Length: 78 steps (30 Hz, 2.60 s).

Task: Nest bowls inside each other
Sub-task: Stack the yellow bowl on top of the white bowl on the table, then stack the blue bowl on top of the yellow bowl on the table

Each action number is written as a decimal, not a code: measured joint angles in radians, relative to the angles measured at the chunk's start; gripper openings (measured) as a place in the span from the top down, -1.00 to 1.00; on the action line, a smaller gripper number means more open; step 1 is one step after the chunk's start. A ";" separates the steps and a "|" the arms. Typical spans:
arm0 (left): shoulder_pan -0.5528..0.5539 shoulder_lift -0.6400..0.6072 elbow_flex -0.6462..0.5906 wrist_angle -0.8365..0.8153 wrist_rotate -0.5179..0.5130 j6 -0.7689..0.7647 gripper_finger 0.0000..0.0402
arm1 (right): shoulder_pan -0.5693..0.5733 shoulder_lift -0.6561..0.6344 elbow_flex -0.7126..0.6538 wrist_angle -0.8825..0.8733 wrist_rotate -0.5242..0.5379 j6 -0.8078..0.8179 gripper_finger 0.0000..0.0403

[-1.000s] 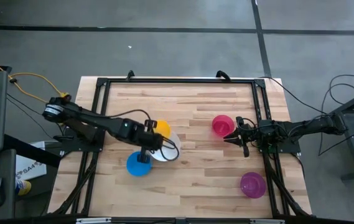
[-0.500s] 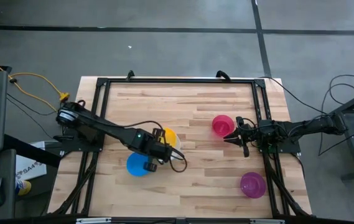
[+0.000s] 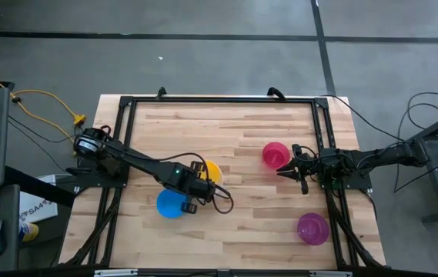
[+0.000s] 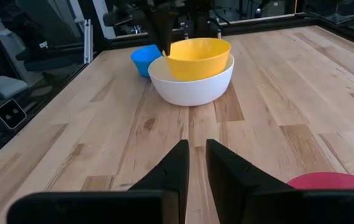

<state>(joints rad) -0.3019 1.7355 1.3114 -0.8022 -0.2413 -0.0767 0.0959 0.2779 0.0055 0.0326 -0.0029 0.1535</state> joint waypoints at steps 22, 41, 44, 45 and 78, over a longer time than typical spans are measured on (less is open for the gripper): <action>0.000 0.000 -0.152 0.181 0.052 -0.033 1.00 | 0.000 0.000 0.000 0.000 0.000 0.000 0.76; 0.000 -0.001 -0.163 0.234 0.070 0.020 0.73 | 0.000 0.000 0.000 0.000 0.000 0.000 0.76; 0.001 -0.001 -0.163 0.234 0.069 0.020 0.68 | 0.000 0.000 0.000 0.000 0.000 0.000 0.76; 0.001 -0.001 -0.163 0.235 0.068 0.021 0.67 | 0.000 0.000 0.000 0.000 0.000 0.000 0.76; 0.008 -0.076 -0.002 -0.095 -0.058 -0.228 0.65 | 0.000 0.000 0.000 0.000 0.000 0.000 0.76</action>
<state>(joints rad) -0.2943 1.6596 1.3090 -0.8970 -0.2996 -0.3048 0.0960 0.2779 0.0052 0.0330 -0.0029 0.1532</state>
